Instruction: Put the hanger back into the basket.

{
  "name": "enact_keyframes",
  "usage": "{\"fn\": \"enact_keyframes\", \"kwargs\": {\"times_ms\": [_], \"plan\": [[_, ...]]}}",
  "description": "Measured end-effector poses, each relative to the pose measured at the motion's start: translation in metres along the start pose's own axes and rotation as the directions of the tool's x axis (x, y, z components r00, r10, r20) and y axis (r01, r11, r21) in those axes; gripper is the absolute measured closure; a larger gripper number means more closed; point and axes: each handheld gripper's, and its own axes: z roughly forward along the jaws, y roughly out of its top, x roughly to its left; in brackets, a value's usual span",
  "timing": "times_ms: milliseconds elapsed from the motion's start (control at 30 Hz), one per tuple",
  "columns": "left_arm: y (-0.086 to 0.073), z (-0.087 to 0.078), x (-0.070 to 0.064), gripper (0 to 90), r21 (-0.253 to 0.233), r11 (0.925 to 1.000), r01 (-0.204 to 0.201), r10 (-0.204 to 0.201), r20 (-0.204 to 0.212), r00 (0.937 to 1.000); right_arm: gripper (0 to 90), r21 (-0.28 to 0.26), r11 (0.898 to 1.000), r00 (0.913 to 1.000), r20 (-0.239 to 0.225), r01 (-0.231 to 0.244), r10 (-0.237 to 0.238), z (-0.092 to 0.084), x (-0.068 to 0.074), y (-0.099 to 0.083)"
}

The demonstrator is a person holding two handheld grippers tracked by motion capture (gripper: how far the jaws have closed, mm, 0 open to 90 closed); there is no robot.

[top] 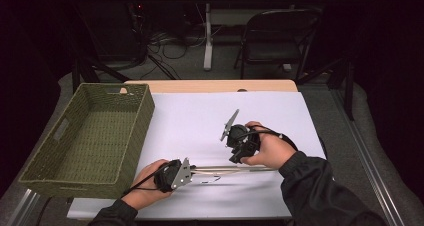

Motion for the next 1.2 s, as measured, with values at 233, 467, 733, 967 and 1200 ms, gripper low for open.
{"fn": "enact_keyframes", "kwargs": {"times_ms": [233, 467, 733, 967, 1200], "plan": [[0.004, 0.002, 0.008, 83.2, 0.028, 0.9991, -0.031, 0.03, 0.057, 0.9979, 68.8, -0.032, 0.999, 0.9998, 0.013, -0.016, 0.016, -0.01, 0.002, -0.011], [0.007, 0.003, 0.013, 86.1, 0.045, 0.9886, -0.144, 0.14, 0.08, 0.9869, 69.4, -0.047, 0.999, 0.9994, 0.027, -0.02, 0.021, -0.014, -0.001, -0.02], [0.007, 0.002, 0.015, 86.9, 0.037, 0.9849, -0.169, 0.167, 0.051, 0.9846, 70.0, -0.04, 0.999, 0.9985, 0.044, -0.033, 0.034, -0.016, -0.003, -0.025], [0.006, 0.002, 0.025, 87.1, 0.044, 0.9953, -0.086, 0.085, 0.023, 0.9961, 70.0, -0.064, 0.997, 0.9984, 0.042, -0.036, 0.039, -0.017, -0.005, -0.027], [0.01, 0.002, 0.034, 87.1, 0.078, 0.9969, 0.006, -0.005, -0.019, 0.9998, 68.0, -0.088, 0.993, 0.9944, 0.07, -0.073, 0.079, -0.023, -0.011, -0.038]]}}
